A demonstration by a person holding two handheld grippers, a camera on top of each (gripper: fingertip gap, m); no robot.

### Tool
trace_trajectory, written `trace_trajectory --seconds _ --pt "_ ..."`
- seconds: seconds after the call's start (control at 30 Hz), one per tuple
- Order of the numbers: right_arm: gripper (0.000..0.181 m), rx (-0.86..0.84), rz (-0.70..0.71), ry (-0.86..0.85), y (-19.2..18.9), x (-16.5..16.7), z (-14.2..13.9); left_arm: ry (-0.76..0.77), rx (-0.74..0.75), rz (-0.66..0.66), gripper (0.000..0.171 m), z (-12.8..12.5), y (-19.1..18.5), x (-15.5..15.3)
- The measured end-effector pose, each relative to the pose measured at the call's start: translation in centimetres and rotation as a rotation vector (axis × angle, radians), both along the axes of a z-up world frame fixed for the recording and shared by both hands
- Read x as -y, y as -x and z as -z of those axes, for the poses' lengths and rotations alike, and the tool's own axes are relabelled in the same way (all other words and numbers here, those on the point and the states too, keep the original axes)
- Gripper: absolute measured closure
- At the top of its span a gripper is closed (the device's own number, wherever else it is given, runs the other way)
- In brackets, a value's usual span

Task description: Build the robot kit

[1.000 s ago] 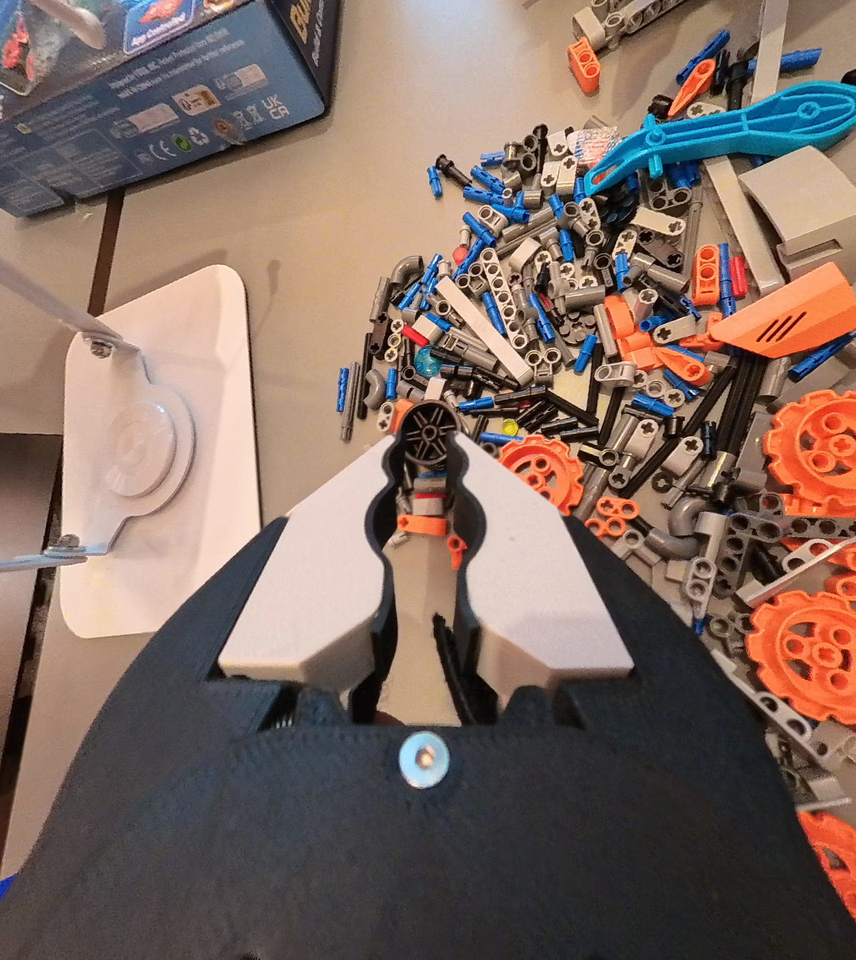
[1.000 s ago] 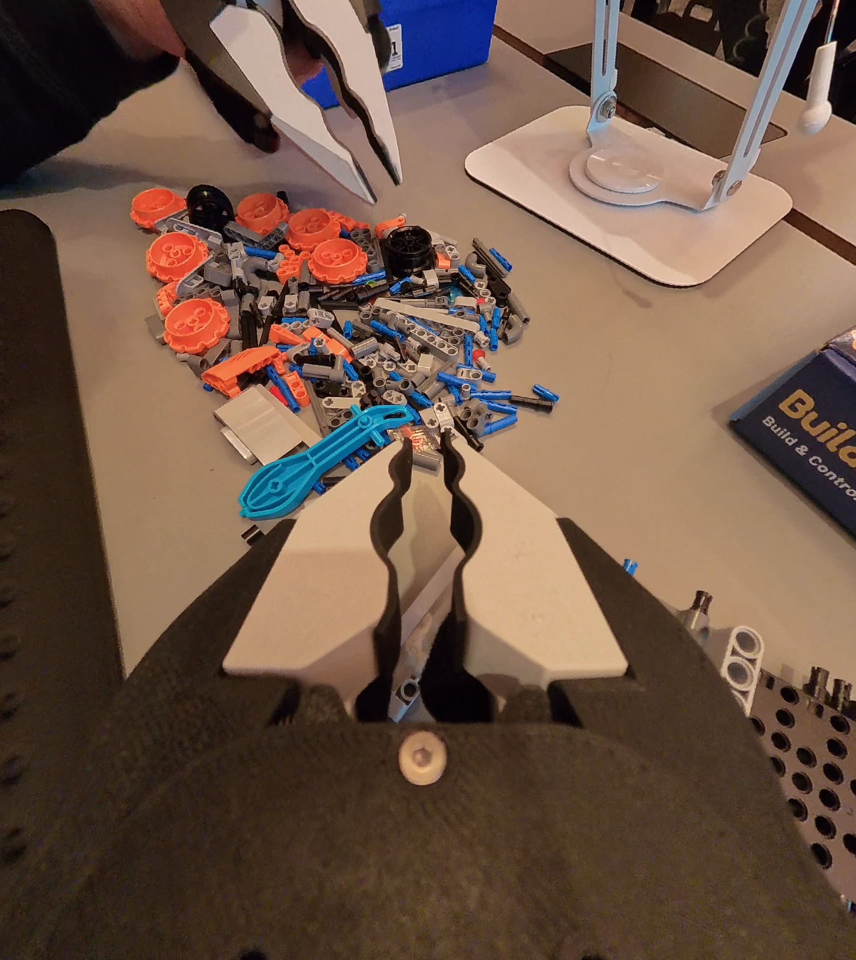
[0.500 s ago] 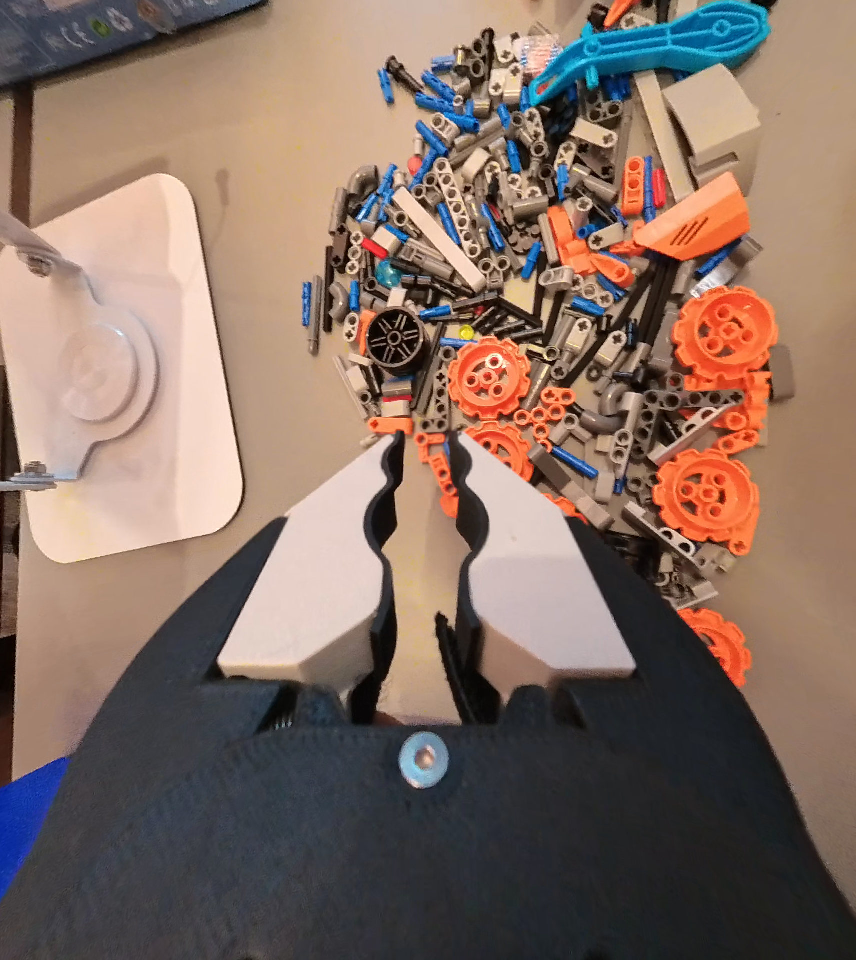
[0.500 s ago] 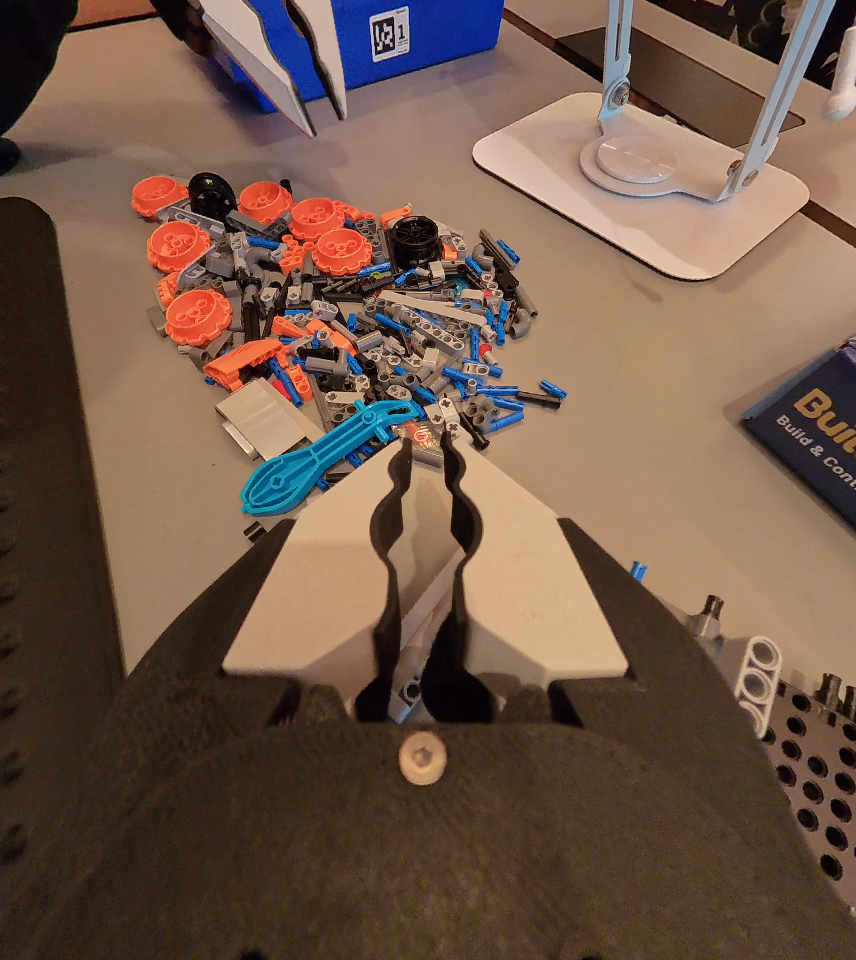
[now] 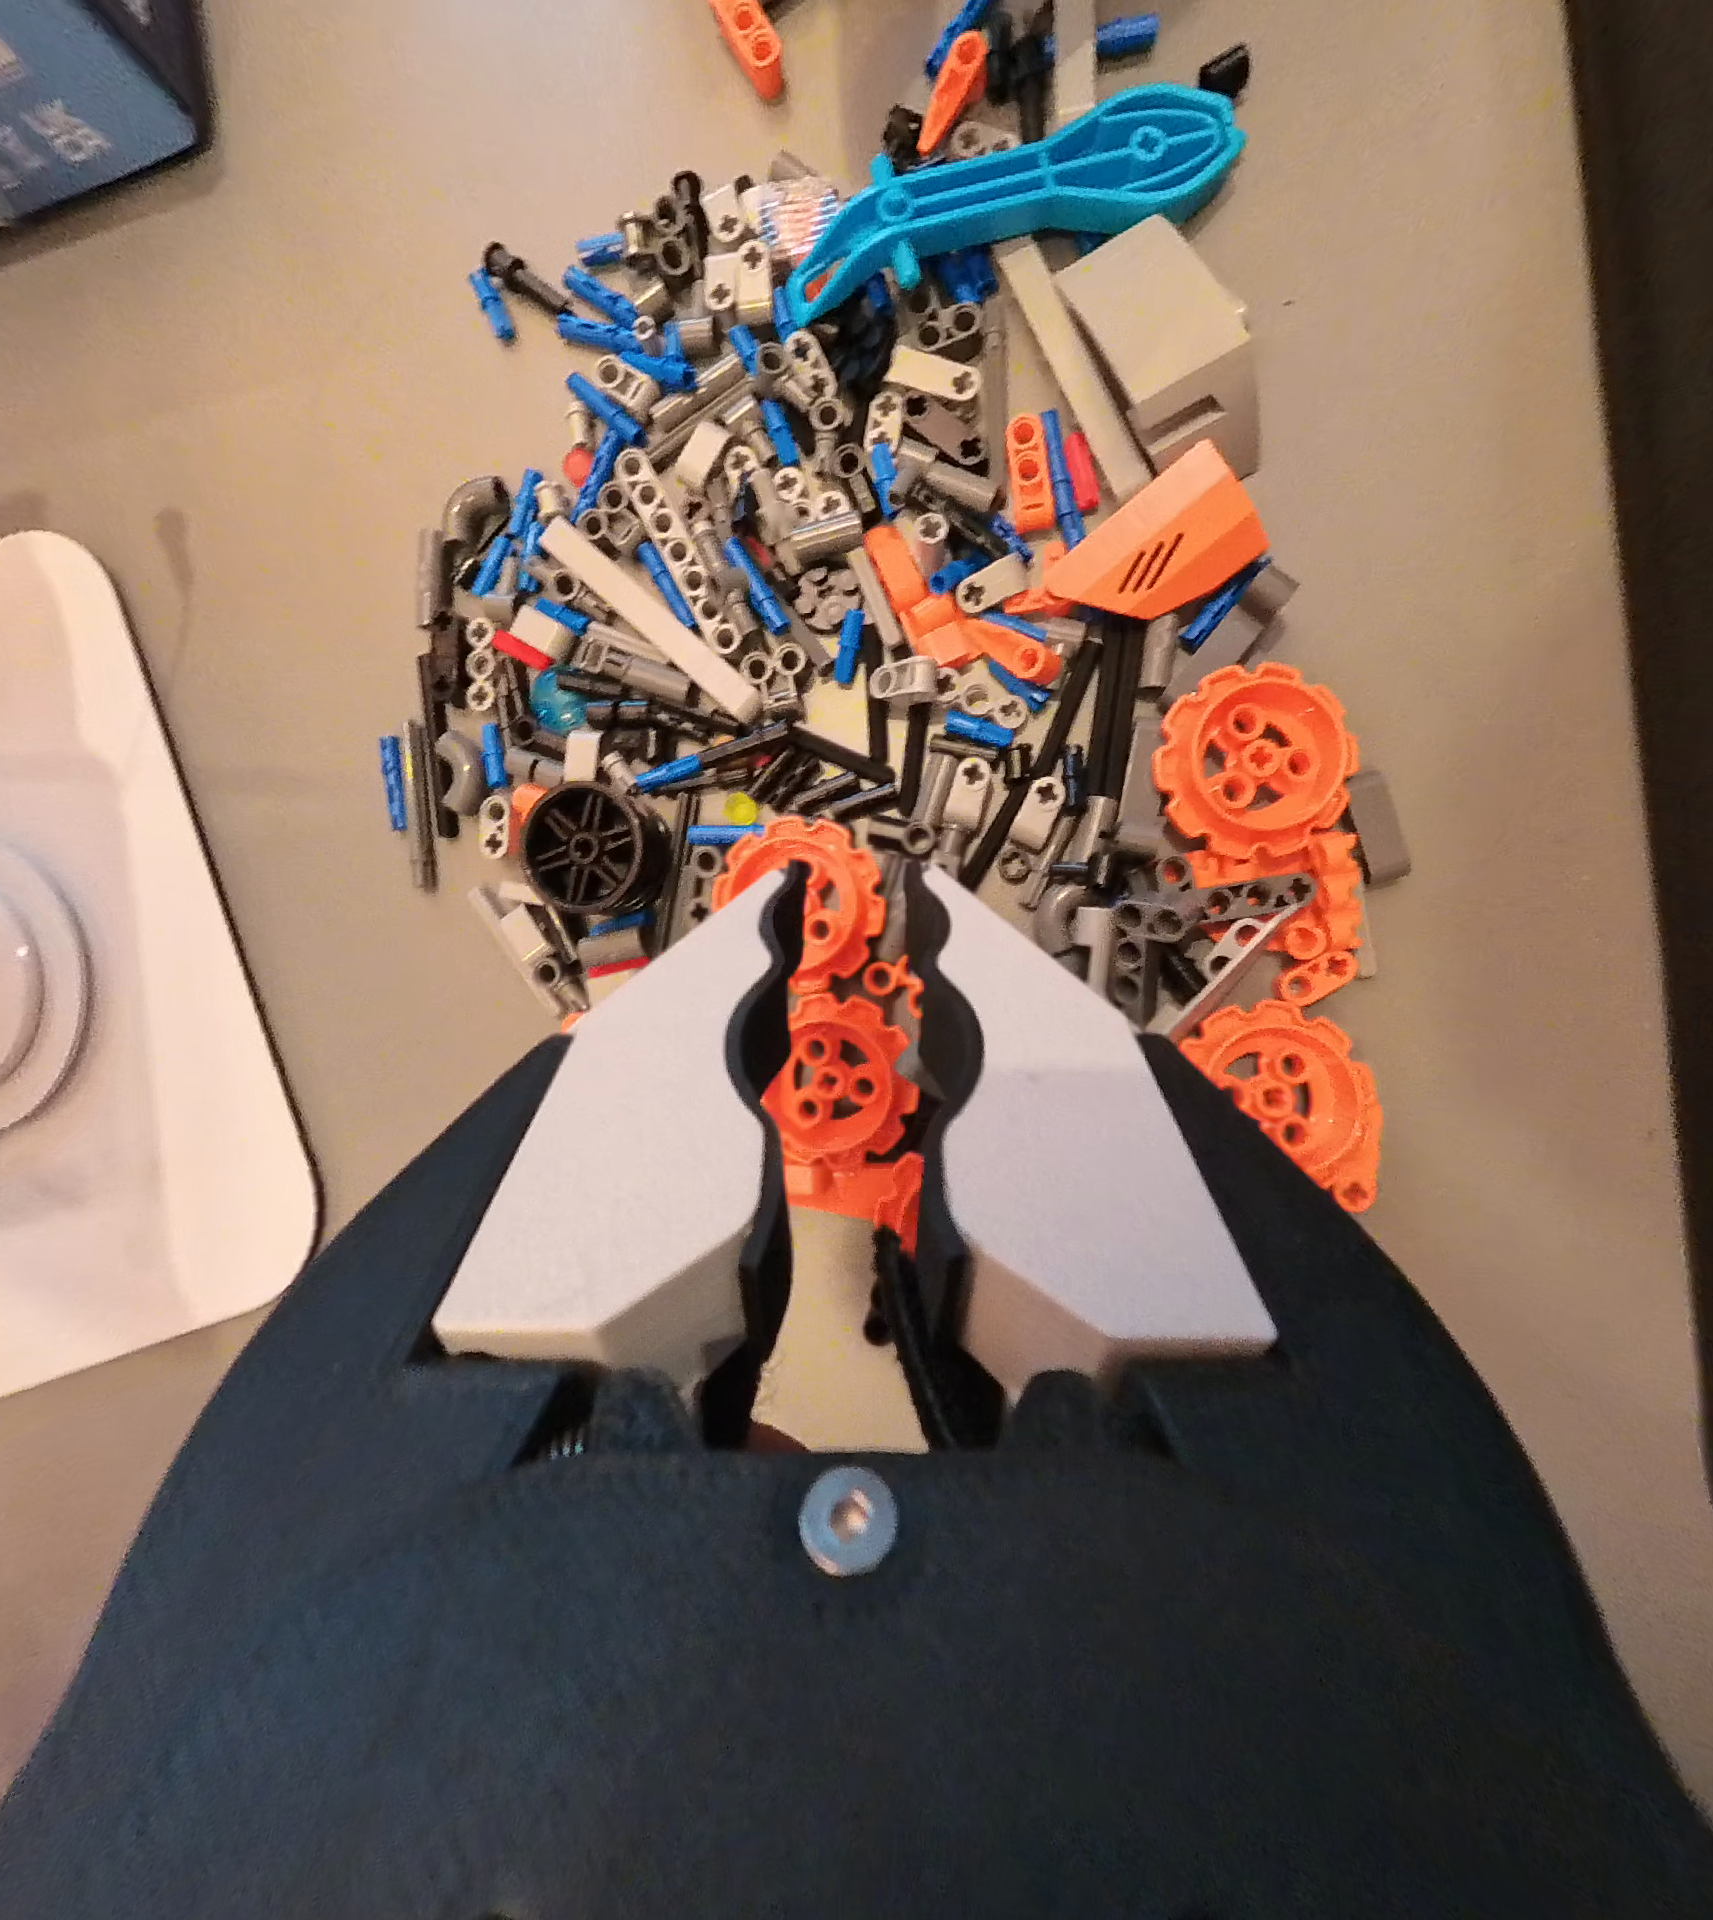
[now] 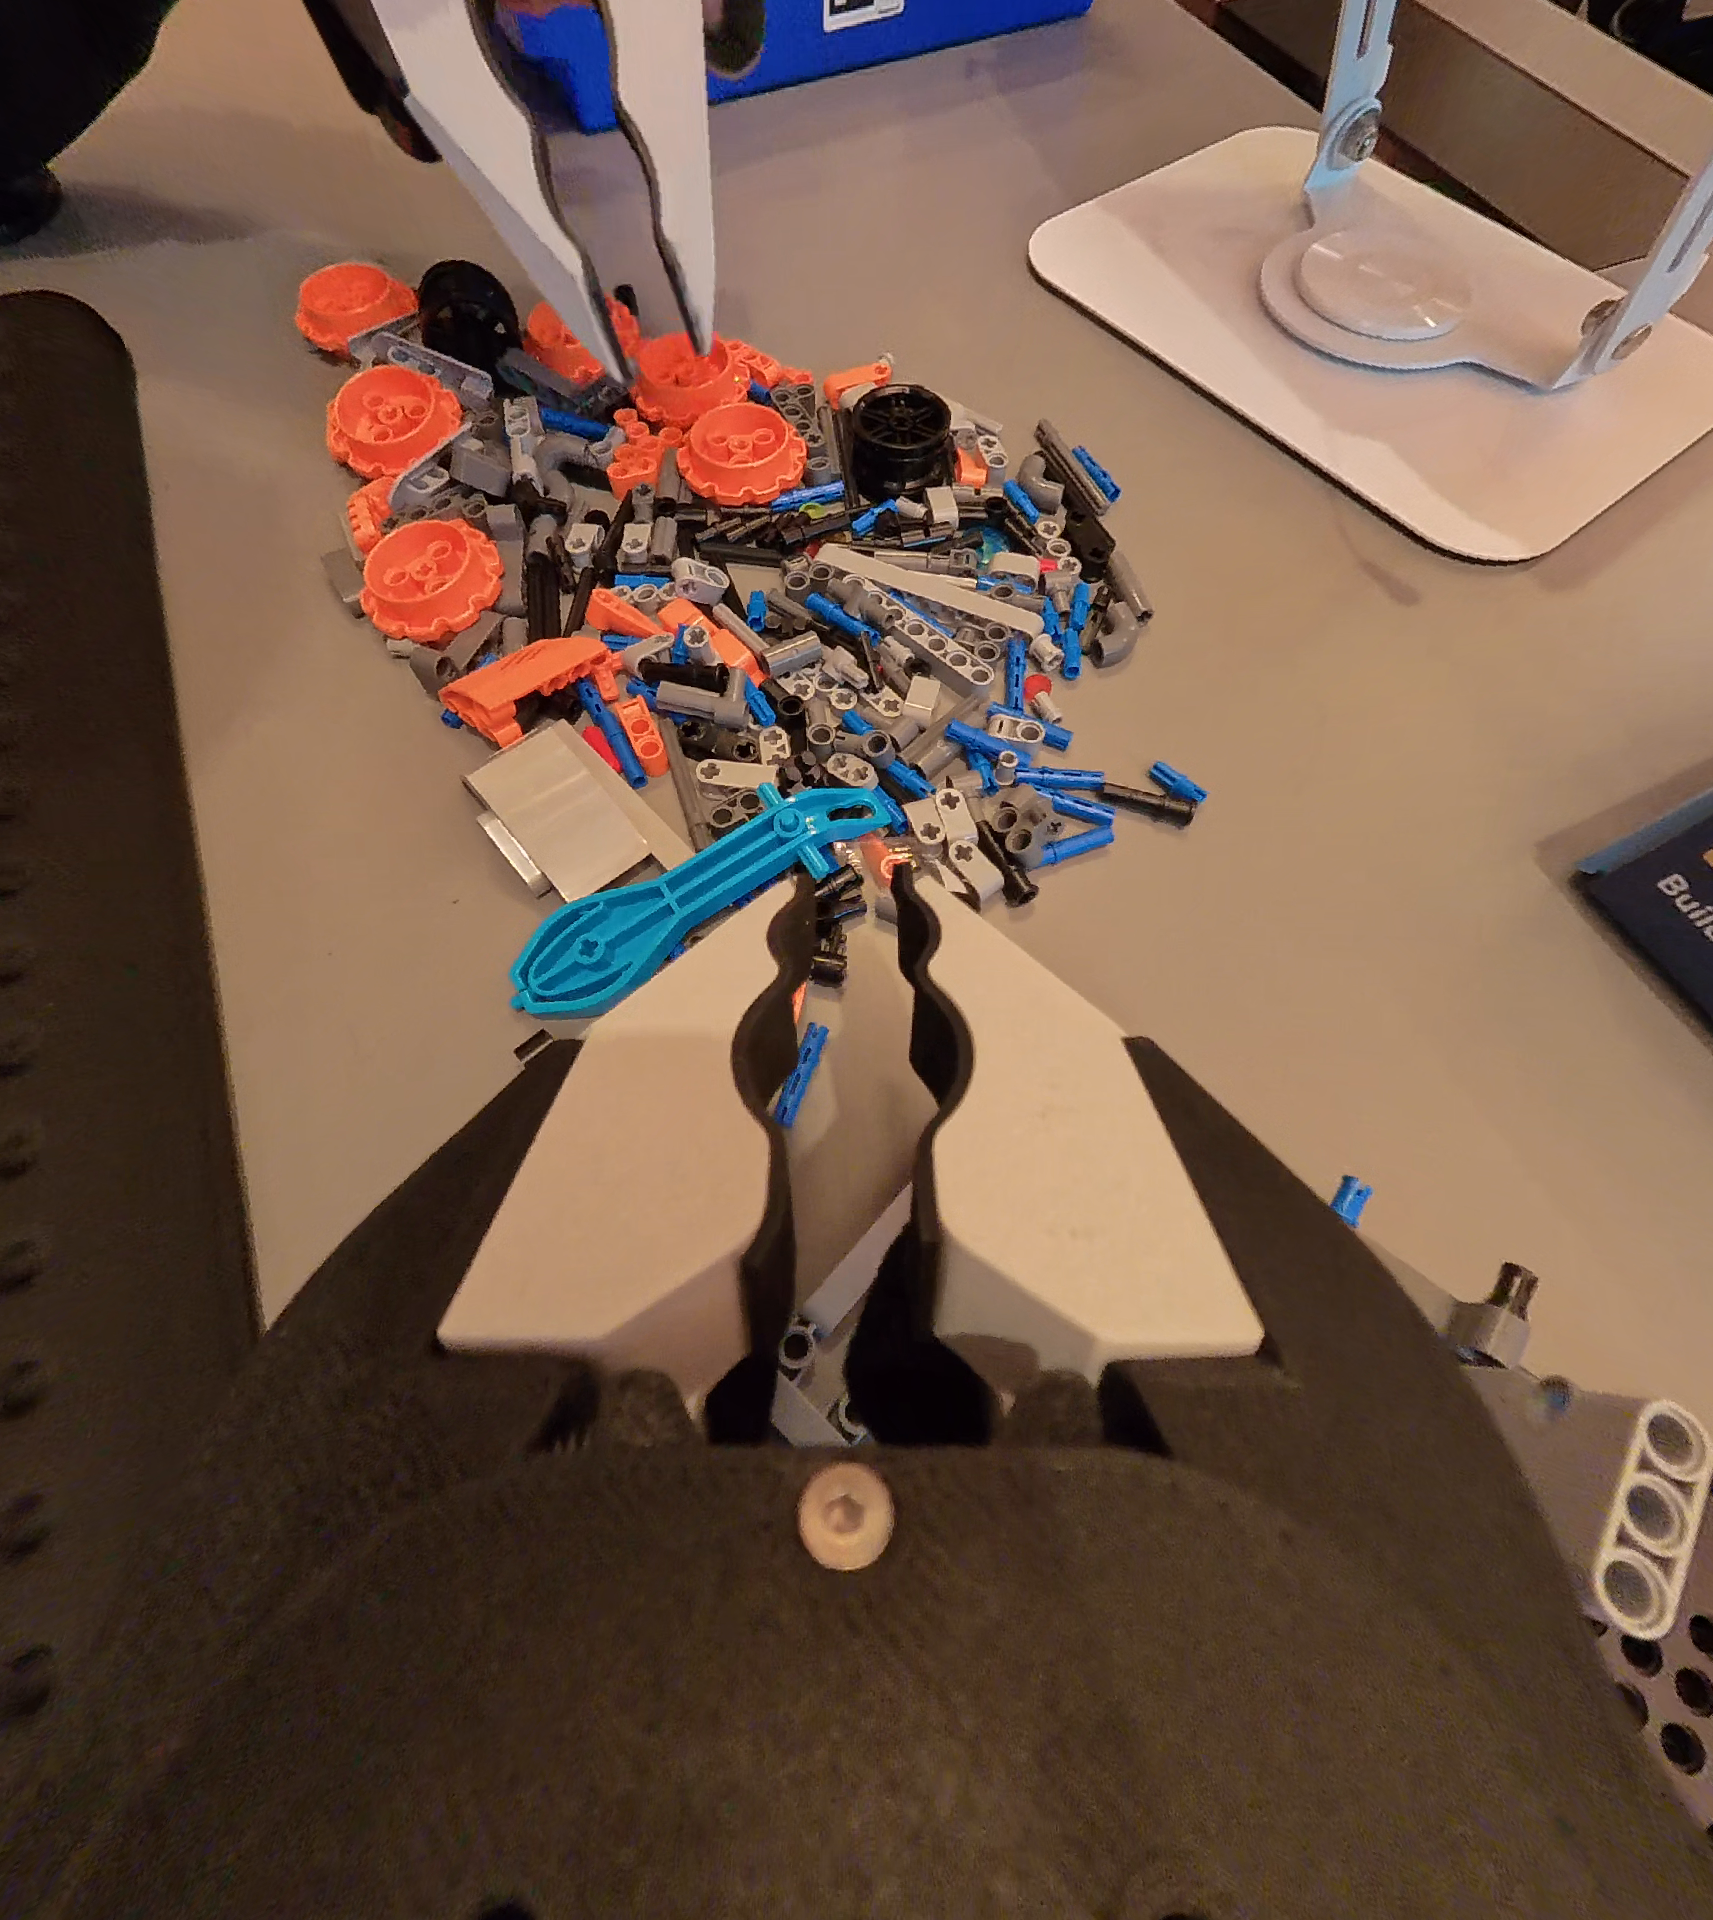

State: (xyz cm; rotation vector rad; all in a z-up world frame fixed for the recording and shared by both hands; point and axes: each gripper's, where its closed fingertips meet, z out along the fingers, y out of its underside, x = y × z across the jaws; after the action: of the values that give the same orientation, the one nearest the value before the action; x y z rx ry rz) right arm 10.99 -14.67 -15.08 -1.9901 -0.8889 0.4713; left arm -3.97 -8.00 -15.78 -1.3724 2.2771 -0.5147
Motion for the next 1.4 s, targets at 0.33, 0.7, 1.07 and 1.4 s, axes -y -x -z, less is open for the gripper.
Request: trace_trajectory --seconds 0.33,0.7,1.07,1.4 --pt "0.169 0.031 -0.048 0.066 -1.1 1.8 0.4 0.03 0.016 0.029 0.156 -1.4 1.0 1.9" --pt "0.165 0.086 -0.144 0.169 0.0 3.3 3.0 -0.127 0.09 -0.172 0.155 -7.3 6.7 -2.8" --pt "0.166 0.026 -0.122 0.11 -0.2 2.6 1.9 -0.214 0.066 -0.587 0.146 -10.7 20.1 -13.2" --pt "0.168 -0.018 -0.077 0.089 -1.2 1.8 1.7 -0.359 -0.18 -0.732 0.114 -5.1 26.4 -20.4"
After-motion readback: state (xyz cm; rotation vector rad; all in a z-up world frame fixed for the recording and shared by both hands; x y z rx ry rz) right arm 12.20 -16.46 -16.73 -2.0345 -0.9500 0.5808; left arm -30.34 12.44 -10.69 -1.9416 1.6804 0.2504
